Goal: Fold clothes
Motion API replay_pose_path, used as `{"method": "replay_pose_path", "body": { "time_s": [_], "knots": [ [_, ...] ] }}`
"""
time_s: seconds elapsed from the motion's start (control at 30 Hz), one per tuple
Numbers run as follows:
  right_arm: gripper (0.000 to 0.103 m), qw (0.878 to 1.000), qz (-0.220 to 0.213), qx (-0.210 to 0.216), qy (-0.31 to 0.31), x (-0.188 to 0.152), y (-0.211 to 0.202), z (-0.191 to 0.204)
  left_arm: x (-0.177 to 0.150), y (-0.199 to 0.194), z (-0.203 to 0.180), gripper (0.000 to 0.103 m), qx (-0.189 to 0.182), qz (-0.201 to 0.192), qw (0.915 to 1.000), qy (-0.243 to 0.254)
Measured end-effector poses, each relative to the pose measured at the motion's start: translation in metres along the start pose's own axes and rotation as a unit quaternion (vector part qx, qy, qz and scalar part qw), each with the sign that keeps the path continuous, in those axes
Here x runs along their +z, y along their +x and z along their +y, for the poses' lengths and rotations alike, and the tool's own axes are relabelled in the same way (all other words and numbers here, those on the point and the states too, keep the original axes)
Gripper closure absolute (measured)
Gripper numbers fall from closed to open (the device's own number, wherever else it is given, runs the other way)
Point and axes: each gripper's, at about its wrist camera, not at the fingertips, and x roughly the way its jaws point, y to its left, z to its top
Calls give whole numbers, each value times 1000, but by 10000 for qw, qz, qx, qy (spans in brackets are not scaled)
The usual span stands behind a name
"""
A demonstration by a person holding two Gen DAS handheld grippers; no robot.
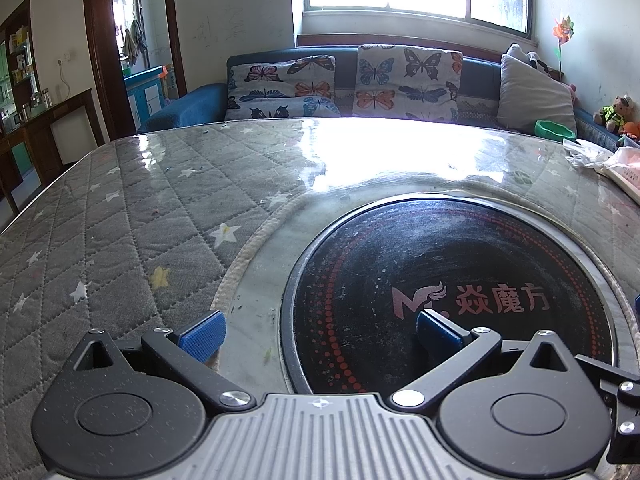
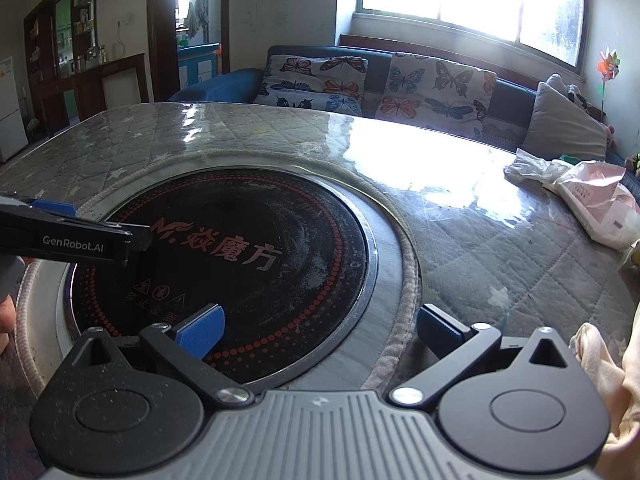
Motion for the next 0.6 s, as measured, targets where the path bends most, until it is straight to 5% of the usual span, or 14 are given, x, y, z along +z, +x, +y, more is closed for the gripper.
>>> {"method": "replay_pose_path", "body": {
  "time_s": [0.2,0.6],
  "knots": [
    [0,9997,207,39,-98,3,-6,-2,-6,3,-2,0,-71,143,9999,33],
    [0,9998,-147,-17,114,-25,-66,-25,-36,0,-32,0,-551,37,9981,273]
  ]
}}
